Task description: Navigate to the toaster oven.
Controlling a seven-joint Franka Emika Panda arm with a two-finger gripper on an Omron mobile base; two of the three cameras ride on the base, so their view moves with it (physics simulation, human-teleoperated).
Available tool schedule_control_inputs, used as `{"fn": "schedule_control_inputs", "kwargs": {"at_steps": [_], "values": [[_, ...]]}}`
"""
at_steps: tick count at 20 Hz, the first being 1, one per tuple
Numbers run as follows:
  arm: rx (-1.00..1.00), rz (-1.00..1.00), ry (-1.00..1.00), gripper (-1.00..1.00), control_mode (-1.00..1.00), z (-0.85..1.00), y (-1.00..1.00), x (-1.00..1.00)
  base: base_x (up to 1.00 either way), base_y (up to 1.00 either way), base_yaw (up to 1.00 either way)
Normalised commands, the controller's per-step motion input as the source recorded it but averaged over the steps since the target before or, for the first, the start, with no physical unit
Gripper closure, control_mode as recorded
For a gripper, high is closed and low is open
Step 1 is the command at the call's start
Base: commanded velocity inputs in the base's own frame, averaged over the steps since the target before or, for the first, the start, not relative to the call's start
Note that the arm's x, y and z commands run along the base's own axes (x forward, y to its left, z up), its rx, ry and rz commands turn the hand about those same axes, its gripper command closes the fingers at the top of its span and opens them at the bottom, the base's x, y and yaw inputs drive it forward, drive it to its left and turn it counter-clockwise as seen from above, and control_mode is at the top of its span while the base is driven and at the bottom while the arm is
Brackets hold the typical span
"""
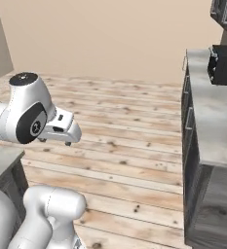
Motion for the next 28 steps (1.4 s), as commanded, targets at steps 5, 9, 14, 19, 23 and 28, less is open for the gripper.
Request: {"fn": "schedule_control_inputs", "kwargs": {"at_steps": [5,9,14,19,23,28], "values": [[0.00,0.00,0.00,-1.00,1.00,0.00,0.00,0.00,1.00,-0.05,0.05],[0.00,0.00,0.00,-1.00,1.00,0.00,0.00,0.00,1.00,-0.02,0.05],[0.00,0.00,0.00,-1.00,1.00,0.00,0.00,0.00,1.00,-0.01,0.03],[0.00,0.00,0.00,-1.00,1.00,0.00,0.00,0.00,1.00,0.00,0.00],[0.00,0.00,0.00,-1.00,1.00,0.00,0.00,0.00,1.00,0.00,0.00],[0.00,0.00,0.00,-1.00,1.00,0.00,0.00,0.00,1.00,0.01,-0.22]]}}
